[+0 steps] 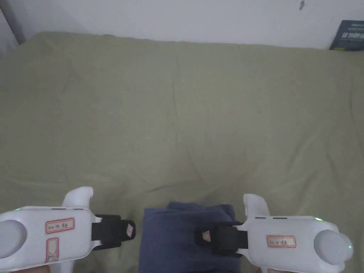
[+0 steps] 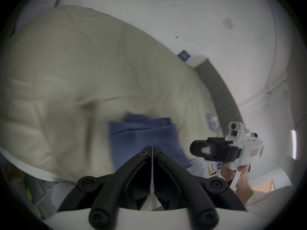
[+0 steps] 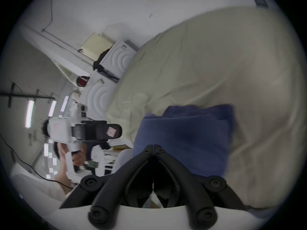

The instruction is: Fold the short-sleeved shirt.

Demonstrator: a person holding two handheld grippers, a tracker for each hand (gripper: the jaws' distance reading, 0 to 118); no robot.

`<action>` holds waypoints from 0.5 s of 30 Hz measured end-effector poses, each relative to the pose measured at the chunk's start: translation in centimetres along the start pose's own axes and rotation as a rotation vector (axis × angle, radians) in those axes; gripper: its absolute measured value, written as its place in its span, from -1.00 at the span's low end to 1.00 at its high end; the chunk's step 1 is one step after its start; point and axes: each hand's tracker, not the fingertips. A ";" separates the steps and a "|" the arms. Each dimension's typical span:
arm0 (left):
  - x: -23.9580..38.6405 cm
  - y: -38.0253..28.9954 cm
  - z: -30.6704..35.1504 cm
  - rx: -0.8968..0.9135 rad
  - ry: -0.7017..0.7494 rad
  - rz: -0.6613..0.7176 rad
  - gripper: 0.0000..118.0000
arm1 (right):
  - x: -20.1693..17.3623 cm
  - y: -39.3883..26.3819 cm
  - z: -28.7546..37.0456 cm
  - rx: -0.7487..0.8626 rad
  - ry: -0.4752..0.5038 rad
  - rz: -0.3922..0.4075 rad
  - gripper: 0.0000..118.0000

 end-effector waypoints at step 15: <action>-4.4 0.2 -5.4 -0.107 -0.338 0.027 1.00 | 7.8 -1.0 -1.4 -0.048 0.162 -0.306 -1.00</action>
